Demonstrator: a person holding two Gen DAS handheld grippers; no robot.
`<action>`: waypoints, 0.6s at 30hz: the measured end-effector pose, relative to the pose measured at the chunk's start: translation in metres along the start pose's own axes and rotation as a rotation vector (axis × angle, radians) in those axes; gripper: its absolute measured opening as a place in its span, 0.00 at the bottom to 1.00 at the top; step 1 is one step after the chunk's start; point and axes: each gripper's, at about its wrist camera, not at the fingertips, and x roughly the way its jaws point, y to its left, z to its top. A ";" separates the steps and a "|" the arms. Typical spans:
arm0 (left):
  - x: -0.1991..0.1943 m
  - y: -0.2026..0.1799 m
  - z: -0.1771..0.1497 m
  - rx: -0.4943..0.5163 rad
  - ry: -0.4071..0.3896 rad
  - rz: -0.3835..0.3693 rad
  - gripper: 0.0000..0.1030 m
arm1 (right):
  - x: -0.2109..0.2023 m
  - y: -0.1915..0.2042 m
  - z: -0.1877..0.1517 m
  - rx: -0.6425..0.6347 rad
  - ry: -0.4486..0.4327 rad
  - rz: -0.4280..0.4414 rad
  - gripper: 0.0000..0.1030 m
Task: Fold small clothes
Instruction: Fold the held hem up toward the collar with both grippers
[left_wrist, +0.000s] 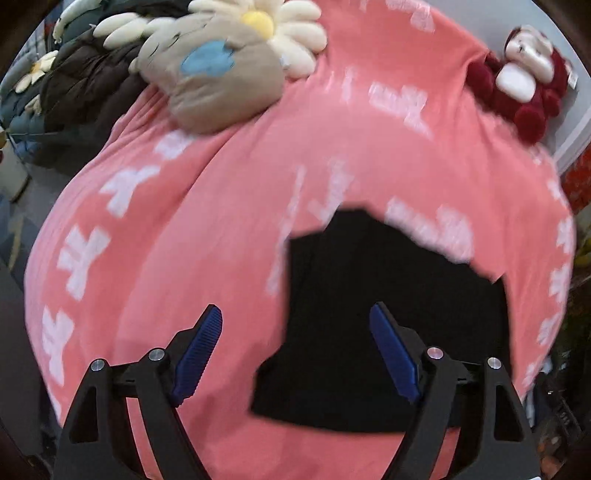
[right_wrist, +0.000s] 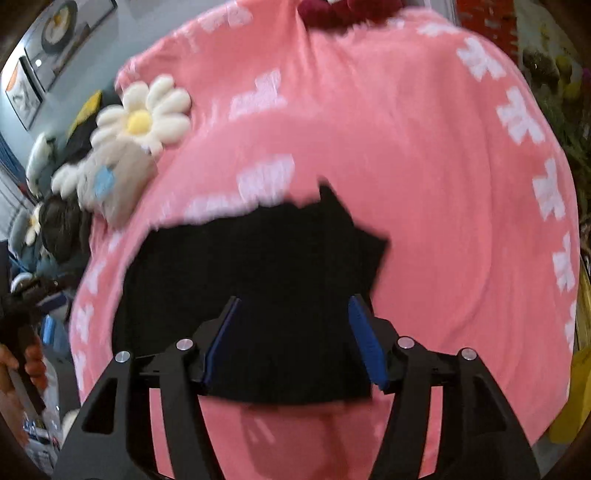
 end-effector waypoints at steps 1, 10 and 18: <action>0.006 0.003 -0.011 0.008 0.007 0.024 0.77 | 0.006 -0.008 -0.008 0.022 0.027 0.006 0.56; 0.056 0.002 -0.060 0.041 0.136 0.011 0.76 | 0.041 -0.028 -0.031 0.114 0.125 -0.034 0.56; 0.047 0.021 -0.069 -0.059 0.211 -0.222 0.03 | 0.016 -0.017 -0.028 0.046 0.100 0.045 0.06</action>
